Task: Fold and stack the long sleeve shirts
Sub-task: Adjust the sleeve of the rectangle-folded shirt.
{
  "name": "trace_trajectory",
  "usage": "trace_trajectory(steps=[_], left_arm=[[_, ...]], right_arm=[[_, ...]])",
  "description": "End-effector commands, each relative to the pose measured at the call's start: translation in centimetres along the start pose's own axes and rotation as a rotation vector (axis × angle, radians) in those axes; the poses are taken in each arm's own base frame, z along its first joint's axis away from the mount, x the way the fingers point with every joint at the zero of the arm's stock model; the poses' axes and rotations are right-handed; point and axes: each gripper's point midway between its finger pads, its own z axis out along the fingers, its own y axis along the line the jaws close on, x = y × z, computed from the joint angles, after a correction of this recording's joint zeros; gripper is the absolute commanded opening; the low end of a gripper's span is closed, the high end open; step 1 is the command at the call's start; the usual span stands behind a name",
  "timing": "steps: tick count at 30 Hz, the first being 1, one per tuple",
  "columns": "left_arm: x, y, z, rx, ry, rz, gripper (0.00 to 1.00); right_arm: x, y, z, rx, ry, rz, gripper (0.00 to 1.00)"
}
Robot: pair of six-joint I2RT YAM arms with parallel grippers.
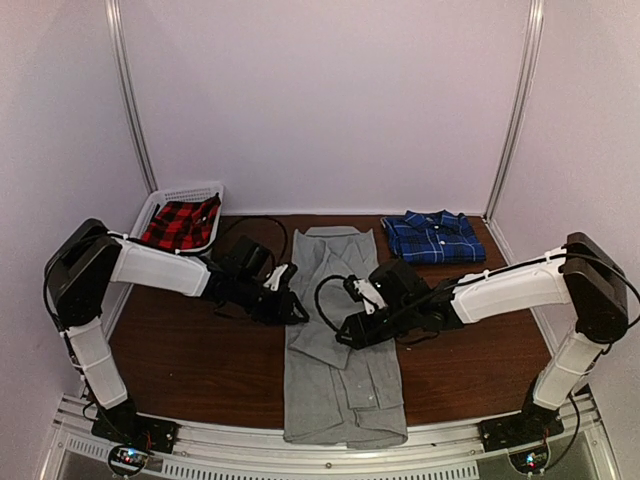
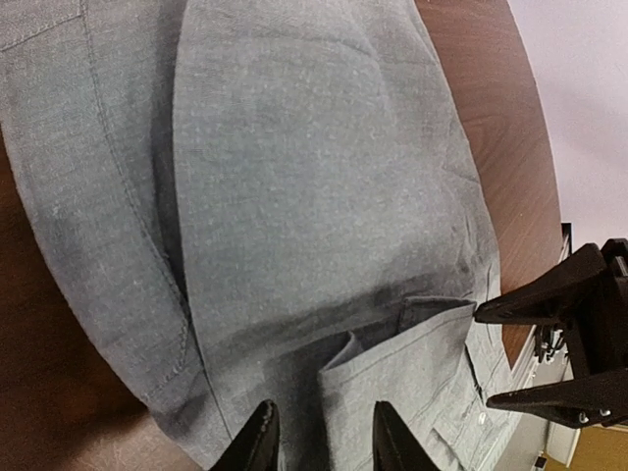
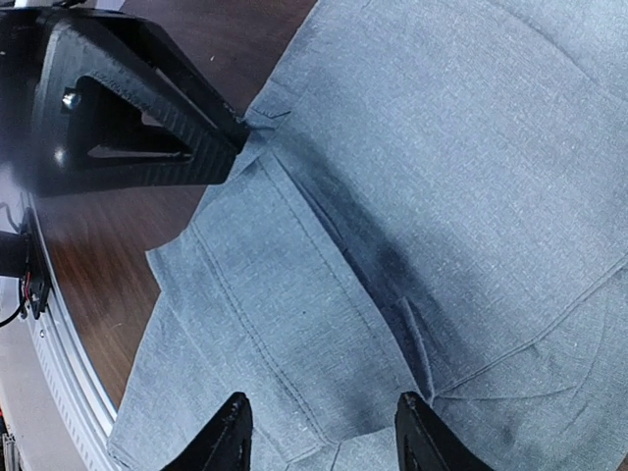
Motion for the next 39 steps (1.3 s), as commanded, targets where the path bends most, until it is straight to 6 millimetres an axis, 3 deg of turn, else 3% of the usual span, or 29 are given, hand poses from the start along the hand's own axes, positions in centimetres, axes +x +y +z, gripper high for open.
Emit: trace_trajectory(steps=[1, 9, 14, 21, 29, 39], left_arm=[[0.2, -1.2, -0.6, 0.026, -0.019, 0.031, 0.34], [2.1, -2.3, -0.2, 0.047, 0.024, 0.039, 0.34], [2.7, -3.2, -0.5, 0.071, 0.037, 0.047, 0.33], [3.5, -4.2, -1.1, 0.103, 0.05, 0.062, 0.24], [5.6, -4.6, -1.1, 0.127, 0.099, 0.084, 0.13], [7.2, -4.5, -1.4, 0.142, 0.129, 0.124, 0.12]], right_arm=[[-0.9, -1.1, -0.1, 0.043, -0.046, 0.022, 0.51], [-0.6, -2.1, -0.3, 0.069, -0.061, 0.044, 0.52], [-0.8, -1.2, 0.1, 0.015, -0.06, 0.044, 0.52], [-0.4, -0.6, 0.8, -0.027, -0.035, 0.05, 0.46], [-0.5, -1.0, 0.5, -0.003, -0.043, 0.048, 0.45], [-0.1, -0.3, 1.1, -0.028, -0.029, 0.043, 0.44]])
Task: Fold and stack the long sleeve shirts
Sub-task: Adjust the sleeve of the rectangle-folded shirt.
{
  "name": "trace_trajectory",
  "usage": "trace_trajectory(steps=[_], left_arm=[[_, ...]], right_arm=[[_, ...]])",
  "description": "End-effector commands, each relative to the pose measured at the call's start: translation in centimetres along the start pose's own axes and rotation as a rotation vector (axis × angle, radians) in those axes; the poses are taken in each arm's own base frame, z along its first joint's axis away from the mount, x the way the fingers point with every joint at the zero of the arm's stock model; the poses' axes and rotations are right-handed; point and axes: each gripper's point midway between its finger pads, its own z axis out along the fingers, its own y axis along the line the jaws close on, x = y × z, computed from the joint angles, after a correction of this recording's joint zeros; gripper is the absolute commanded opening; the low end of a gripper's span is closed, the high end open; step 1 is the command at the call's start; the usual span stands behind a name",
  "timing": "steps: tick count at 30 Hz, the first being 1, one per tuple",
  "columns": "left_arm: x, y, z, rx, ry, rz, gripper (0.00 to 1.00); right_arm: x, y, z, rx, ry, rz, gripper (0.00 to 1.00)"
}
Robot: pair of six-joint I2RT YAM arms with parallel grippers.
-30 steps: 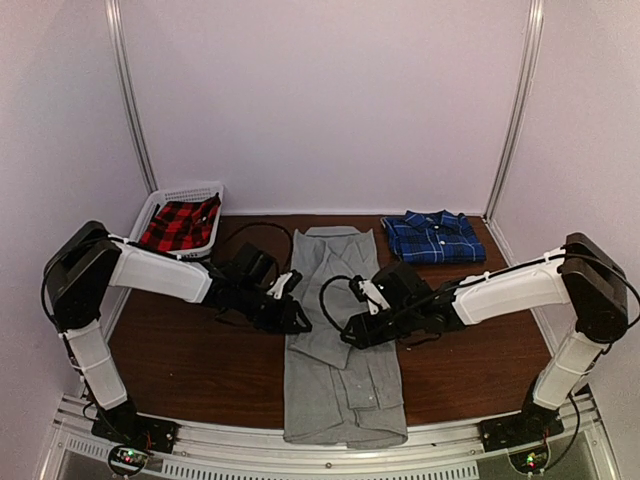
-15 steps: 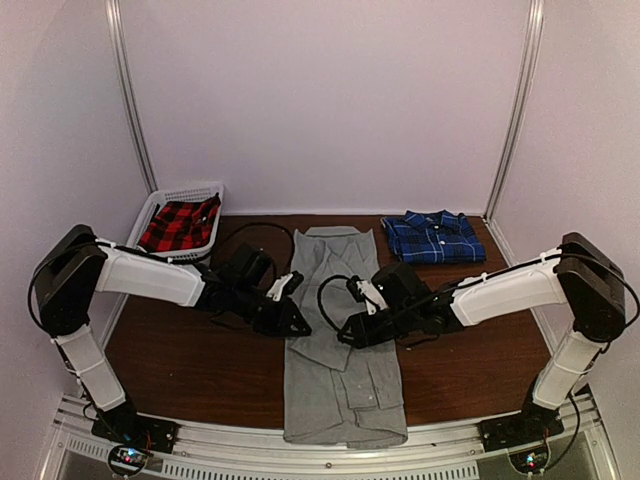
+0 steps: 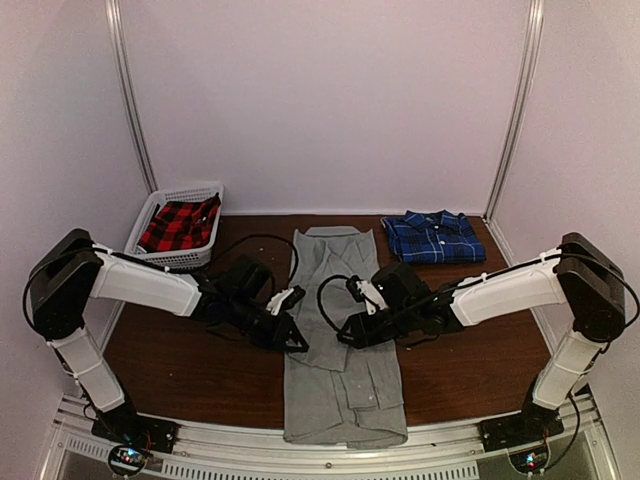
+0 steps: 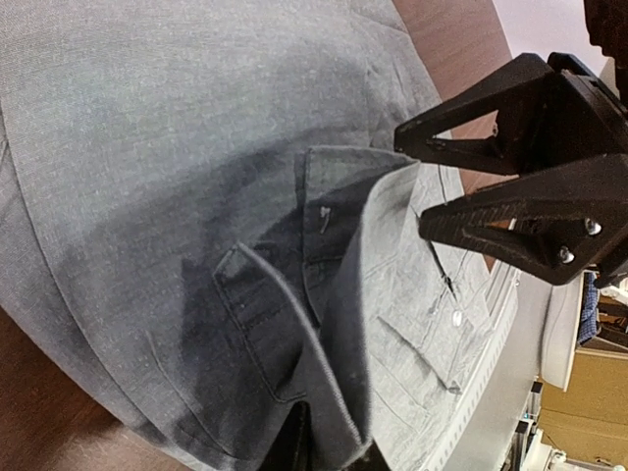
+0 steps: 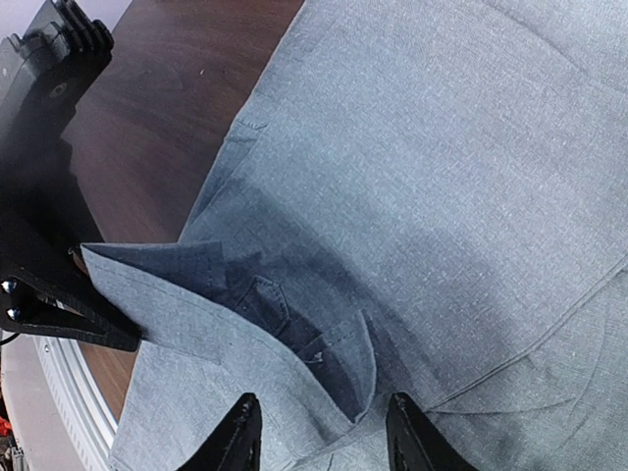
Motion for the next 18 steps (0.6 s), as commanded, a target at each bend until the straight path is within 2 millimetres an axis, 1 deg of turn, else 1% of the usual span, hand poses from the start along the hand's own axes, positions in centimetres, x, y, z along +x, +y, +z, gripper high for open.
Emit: trace_trajectory(steps=[1, 4, 5, 7, 8, 11, 14, 15, 18], left_arm=[[0.0, -1.0, -0.5, 0.034, -0.013, 0.054, 0.12], [0.1, -1.0, -0.5, 0.035, -0.012, 0.06, 0.12], [0.0, -1.1, -0.5, 0.036, -0.014, 0.063, 0.12], [0.0, -1.0, -0.5, 0.035, -0.014, 0.062, 0.12], [0.1, -1.0, -0.5, 0.035, -0.013, 0.061, 0.12], [0.1, -1.1, -0.6, 0.035, -0.014, 0.064, 0.12], [0.0, -1.4, -0.8, 0.044, -0.019, 0.071, 0.12], [-0.1, -1.6, -0.9, 0.048, -0.021, 0.075, 0.12], [-0.3, -2.1, -1.2, 0.062, -0.025, 0.087, 0.12]], right_arm=[[-0.1, 0.7, 0.6, -0.025, -0.002, -0.001, 0.44], [-0.4, 1.2, 0.9, -0.037, -0.004, -0.008, 0.37], [-0.3, 1.2, 1.0, -0.035, 0.0, -0.011, 0.35], [-0.8, 1.3, 0.9, -0.021, -0.007, -0.025, 0.28], [-1.1, 1.3, 0.8, -0.013, -0.01, -0.032, 0.23], [-2.2, 2.0, 0.1, -0.017, -0.034, -0.057, 0.13], [-2.7, 2.6, -0.7, -0.018, -0.034, -0.077, 0.02], [-2.9, 2.7, -1.0, -0.018, -0.034, -0.085, 0.0], [-3.3, 3.2, -2.1, -0.011, -0.03, -0.114, 0.0]])
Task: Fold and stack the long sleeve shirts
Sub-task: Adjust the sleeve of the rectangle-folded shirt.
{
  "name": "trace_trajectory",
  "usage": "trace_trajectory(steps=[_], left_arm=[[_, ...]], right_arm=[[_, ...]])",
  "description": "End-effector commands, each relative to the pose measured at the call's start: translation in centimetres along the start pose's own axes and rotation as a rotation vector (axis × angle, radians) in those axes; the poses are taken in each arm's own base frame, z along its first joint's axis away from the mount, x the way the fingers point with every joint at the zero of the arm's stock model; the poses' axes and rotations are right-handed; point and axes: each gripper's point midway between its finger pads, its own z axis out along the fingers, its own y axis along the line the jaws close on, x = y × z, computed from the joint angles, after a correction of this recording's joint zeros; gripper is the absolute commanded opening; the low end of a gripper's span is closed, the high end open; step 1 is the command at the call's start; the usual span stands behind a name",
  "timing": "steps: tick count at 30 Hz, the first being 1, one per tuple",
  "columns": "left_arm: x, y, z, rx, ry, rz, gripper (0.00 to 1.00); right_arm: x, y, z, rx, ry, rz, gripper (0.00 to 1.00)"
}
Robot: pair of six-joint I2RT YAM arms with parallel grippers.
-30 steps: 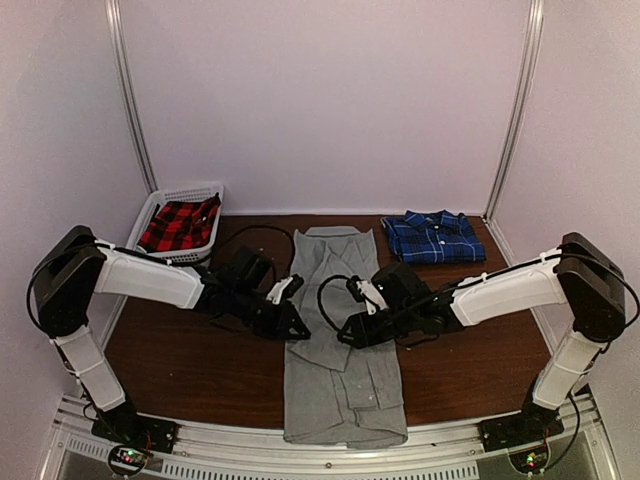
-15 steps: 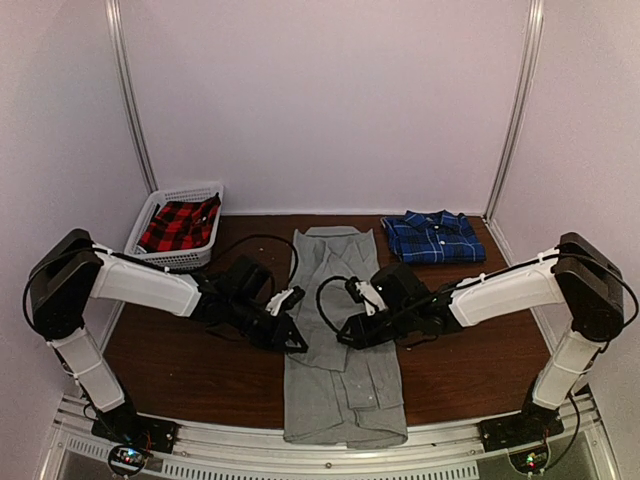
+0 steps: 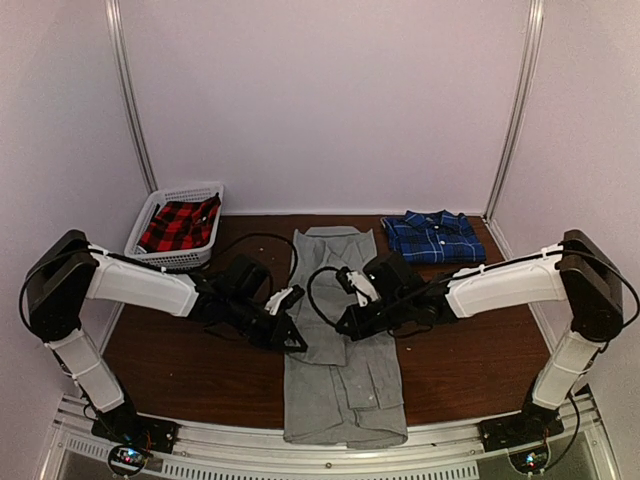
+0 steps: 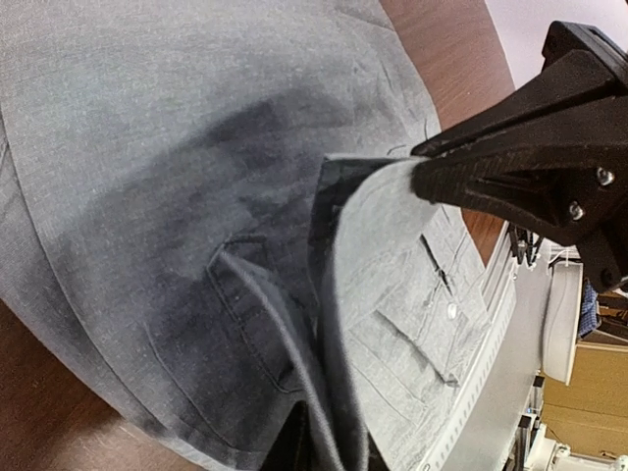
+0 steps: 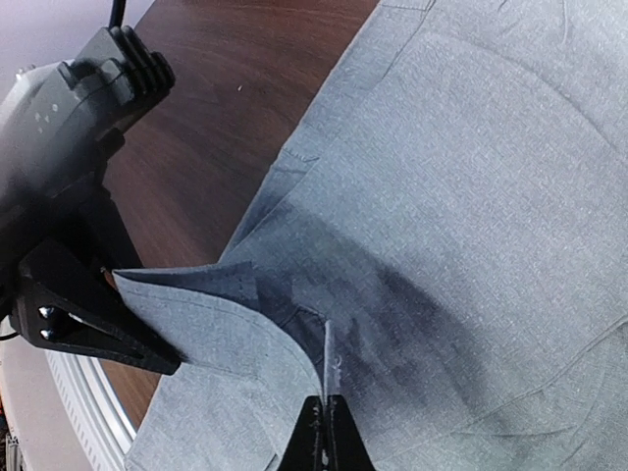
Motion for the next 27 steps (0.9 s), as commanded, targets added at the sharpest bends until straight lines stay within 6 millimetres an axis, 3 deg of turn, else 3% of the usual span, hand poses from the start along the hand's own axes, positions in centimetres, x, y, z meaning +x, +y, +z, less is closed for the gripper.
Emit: trace_trajectory(steps=[1, 8, 18, 27], left_arm=[[-0.6, -1.9, -0.8, 0.056, -0.025, 0.067, 0.12], [-0.4, -2.2, -1.1, 0.07, -0.023, 0.071, 0.12], [1.9, -1.3, -0.7, 0.061, 0.021, 0.059, 0.12], [2.9, -1.7, -2.2, 0.065, -0.005, 0.058, 0.35]], right_arm=[[-1.8, 1.5, -2.5, 0.006, -0.029, -0.068, 0.0], [-1.1, 1.9, -4.0, 0.014, 0.007, -0.106, 0.0], [3.2, 3.5, -2.5, -0.04, 0.076, -0.091, 0.0], [7.5, 5.1, -1.8, -0.095, 0.153, -0.114, 0.0]])
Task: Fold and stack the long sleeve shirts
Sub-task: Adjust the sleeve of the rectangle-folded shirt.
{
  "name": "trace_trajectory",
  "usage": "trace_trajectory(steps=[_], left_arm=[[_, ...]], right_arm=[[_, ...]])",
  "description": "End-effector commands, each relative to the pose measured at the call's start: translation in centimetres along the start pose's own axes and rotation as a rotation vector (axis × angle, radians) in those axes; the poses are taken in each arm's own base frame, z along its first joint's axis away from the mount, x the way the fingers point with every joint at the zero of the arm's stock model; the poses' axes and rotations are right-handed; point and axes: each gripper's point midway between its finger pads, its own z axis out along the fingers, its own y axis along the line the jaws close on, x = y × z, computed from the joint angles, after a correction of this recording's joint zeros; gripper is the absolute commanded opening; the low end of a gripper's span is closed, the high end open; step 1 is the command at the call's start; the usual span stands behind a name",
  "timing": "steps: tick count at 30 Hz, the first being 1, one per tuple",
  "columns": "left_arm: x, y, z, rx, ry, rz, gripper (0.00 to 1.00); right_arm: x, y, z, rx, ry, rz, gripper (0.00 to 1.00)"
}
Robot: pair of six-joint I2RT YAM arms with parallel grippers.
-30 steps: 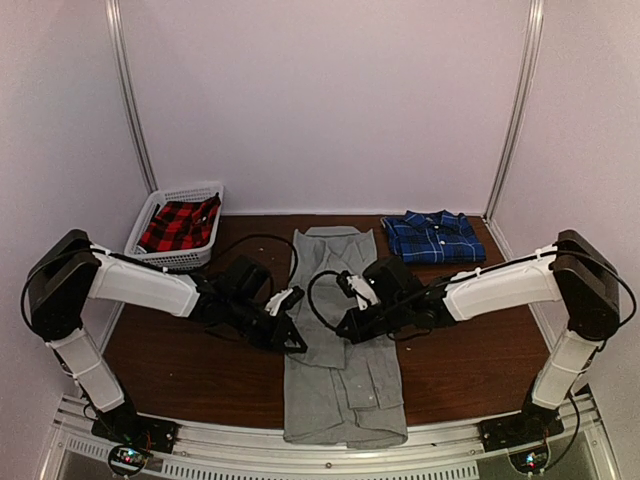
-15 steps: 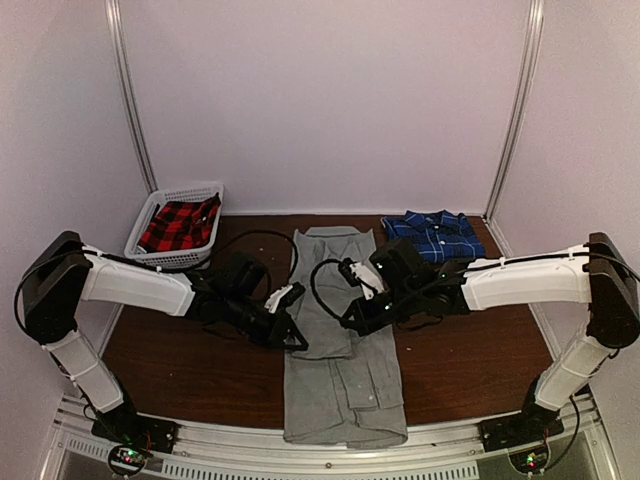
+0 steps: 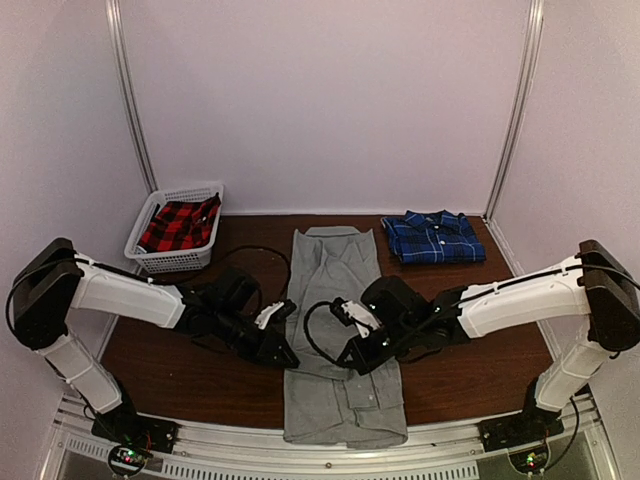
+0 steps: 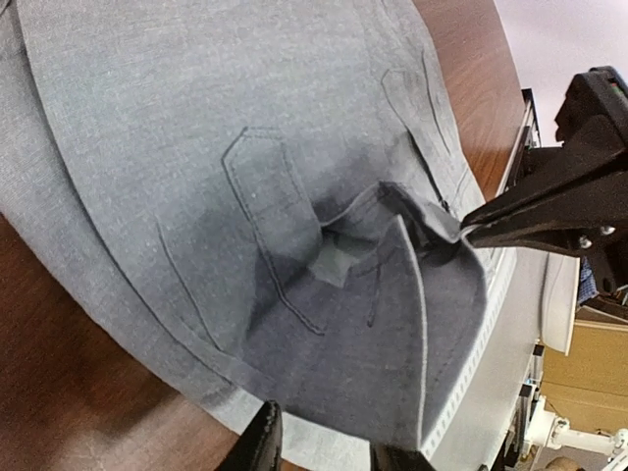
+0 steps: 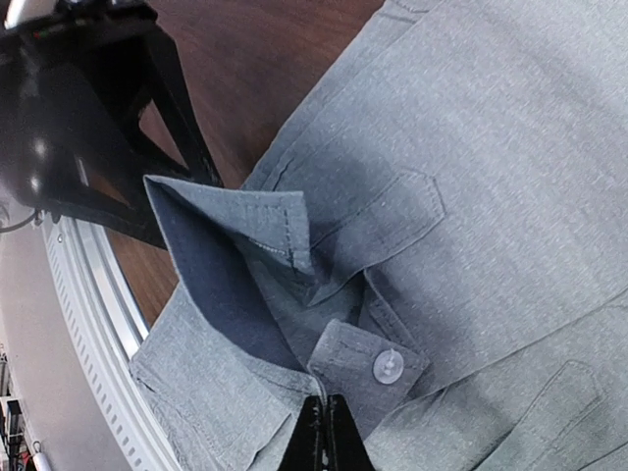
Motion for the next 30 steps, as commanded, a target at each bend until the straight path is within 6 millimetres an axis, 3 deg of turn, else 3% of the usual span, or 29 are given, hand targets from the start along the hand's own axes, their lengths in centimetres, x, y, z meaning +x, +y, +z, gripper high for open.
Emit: trace_trajectory(steps=[1, 7, 12, 15, 19, 21, 26, 30], left_arm=[[-1.0, -2.3, -1.7, 0.046, -0.075, 0.063, 0.37], [-1.0, -2.2, -2.1, 0.038, -0.098, 0.05, 0.38], [-1.4, -2.2, -2.1, 0.035, -0.12, 0.04, 0.38], [-1.4, -2.1, -1.9, 0.037, -0.111, 0.033, 0.38], [-1.8, -2.2, -1.4, 0.063, -0.115, 0.029, 0.38], [-1.7, -2.3, -1.2, 0.075, -0.113, 0.022, 0.37], [-1.7, -2.0, -1.0, 0.083, -0.126, 0.005, 0.36], [-2.7, -0.3, -0.9, -0.022, -0.161, -0.033, 0.33]], right_arm=[[1.2, 1.4, 0.3, -0.047, 0.013, -0.01, 0.0], [2.8, 3.6, 0.7, -0.105, 0.049, -0.045, 0.0], [3.7, 3.8, 0.9, -0.103, 0.069, -0.049, 0.01], [3.6, 4.3, 0.4, -0.117, 0.063, -0.051, 0.16], [2.8, 4.4, -0.7, -0.1, 0.038, -0.067, 0.32], [2.3, 4.0, -1.4, -0.067, 0.016, -0.072, 0.36], [0.2, 2.4, -2.3, 0.01, -0.066, -0.011, 0.36], [-2.1, 0.9, -2.6, 0.057, -0.142, 0.062, 0.31]])
